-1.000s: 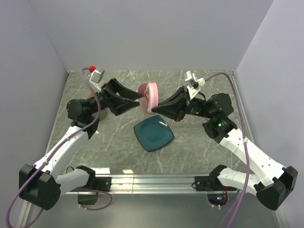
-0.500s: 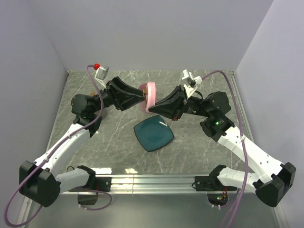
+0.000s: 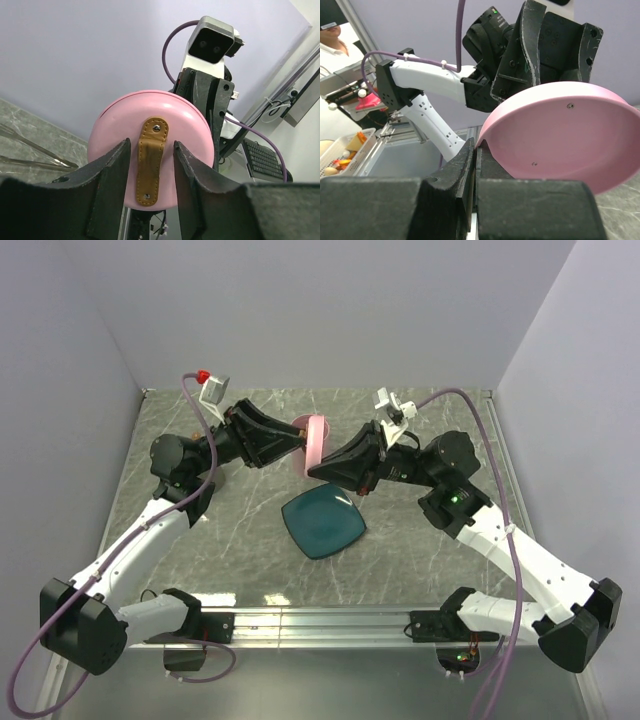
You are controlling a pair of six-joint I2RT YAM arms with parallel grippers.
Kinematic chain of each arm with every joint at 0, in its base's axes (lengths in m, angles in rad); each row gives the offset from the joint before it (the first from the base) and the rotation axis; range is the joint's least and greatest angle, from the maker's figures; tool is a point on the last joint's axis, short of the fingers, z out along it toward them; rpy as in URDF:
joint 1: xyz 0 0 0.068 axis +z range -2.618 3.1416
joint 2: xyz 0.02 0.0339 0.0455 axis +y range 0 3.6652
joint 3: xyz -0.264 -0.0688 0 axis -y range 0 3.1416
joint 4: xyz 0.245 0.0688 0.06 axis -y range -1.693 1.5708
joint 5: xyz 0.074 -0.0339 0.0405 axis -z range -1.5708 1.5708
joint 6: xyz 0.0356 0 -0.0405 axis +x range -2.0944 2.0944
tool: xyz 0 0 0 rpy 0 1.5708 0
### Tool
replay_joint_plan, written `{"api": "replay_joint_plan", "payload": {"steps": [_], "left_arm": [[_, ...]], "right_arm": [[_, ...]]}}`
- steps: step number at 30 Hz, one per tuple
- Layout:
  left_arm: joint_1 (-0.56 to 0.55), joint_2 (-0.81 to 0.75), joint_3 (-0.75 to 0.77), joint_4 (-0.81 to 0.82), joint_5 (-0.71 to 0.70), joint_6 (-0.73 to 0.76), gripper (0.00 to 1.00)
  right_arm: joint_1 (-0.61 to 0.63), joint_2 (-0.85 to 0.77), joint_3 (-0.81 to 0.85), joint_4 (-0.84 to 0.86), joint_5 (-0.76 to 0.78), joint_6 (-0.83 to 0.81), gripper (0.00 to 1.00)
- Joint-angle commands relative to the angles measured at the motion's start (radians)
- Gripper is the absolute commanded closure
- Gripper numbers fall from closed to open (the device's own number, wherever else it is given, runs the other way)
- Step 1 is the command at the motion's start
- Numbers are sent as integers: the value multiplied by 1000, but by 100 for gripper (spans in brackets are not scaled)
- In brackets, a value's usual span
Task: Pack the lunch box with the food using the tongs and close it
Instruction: Pick up the box lid from the center of the board.
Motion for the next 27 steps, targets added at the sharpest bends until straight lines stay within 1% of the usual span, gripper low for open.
{"api": "replay_joint_plan", "payload": {"steps": [1,8,13,16,19,20,22,23,24,25,27], "left_arm": [[-22,2,45,-13,-10,29,55],[-38,2,38,-67,-10,55,58],[-42,1,20,-21,-6,22,63],[-42,-1,11,5,0,11,68],[-42,1,14,23,8,2,82],[-42,2,14,45,10,-11,90],[-42,1,15,49,14,-12,99],[-42,-1,18,25,17,-5,100],[-40,-1,23,7,19,5,100],[-37,-1,35,-18,17,17,100],[-31,1,54,-120,16,60,100]], "right_arm": [[27,10,68,-31,34,-48,100],[30,8,71,-11,51,-45,100],[32,13,73,14,34,-25,100],[32,17,79,21,25,-16,100],[30,24,81,40,8,4,100],[32,25,81,40,2,13,100],[32,30,88,23,2,11,100],[30,30,93,3,6,1,96],[32,30,106,-21,22,-6,89],[26,30,111,-61,25,-25,74],[17,21,117,-118,55,-35,65]]}}
